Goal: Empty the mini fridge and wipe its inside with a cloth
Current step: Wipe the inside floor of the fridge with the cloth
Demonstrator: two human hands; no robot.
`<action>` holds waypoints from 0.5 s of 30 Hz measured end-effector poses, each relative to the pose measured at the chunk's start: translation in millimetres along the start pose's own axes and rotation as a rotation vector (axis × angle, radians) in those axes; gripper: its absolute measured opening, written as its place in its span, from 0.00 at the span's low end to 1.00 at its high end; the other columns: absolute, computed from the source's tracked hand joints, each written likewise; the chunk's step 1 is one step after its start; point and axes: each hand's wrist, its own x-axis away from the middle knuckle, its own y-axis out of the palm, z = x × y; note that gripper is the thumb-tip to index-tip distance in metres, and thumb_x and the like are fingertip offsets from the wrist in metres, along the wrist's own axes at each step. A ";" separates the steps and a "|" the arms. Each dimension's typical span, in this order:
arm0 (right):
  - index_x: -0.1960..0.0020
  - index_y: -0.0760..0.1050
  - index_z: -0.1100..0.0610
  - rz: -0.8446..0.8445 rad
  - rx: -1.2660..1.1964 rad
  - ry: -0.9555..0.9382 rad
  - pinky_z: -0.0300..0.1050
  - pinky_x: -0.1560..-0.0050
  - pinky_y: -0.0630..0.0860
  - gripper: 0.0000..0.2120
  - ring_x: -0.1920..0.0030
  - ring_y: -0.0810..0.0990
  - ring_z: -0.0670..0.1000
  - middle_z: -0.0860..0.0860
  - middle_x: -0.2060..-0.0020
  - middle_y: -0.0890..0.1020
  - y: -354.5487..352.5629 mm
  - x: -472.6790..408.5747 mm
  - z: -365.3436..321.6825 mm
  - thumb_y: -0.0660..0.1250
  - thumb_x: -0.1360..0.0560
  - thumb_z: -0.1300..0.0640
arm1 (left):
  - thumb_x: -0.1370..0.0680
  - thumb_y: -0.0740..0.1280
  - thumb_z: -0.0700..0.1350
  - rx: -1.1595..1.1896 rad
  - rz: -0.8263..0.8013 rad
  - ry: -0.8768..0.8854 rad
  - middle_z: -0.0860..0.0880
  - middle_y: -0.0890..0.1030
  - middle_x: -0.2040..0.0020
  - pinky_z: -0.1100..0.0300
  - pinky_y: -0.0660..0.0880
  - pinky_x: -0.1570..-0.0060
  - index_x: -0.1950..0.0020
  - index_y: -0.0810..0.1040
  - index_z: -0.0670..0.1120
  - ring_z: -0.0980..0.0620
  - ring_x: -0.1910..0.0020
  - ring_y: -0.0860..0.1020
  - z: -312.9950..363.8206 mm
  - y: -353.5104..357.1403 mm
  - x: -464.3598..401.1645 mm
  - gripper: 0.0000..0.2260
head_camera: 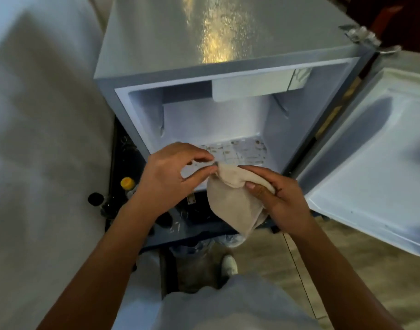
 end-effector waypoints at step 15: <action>0.34 0.78 0.53 0.267 0.127 0.252 0.43 0.34 0.73 0.15 0.39 0.80 0.50 0.49 0.39 0.82 -1.6 -92.3 124.6 0.66 0.20 0.60 | 0.14 0.56 0.53 -0.631 -0.087 0.144 0.40 0.70 0.24 0.40 0.66 0.26 0.25 0.72 0.51 0.38 0.22 0.64 -62.8 -96.6 -97.1 0.19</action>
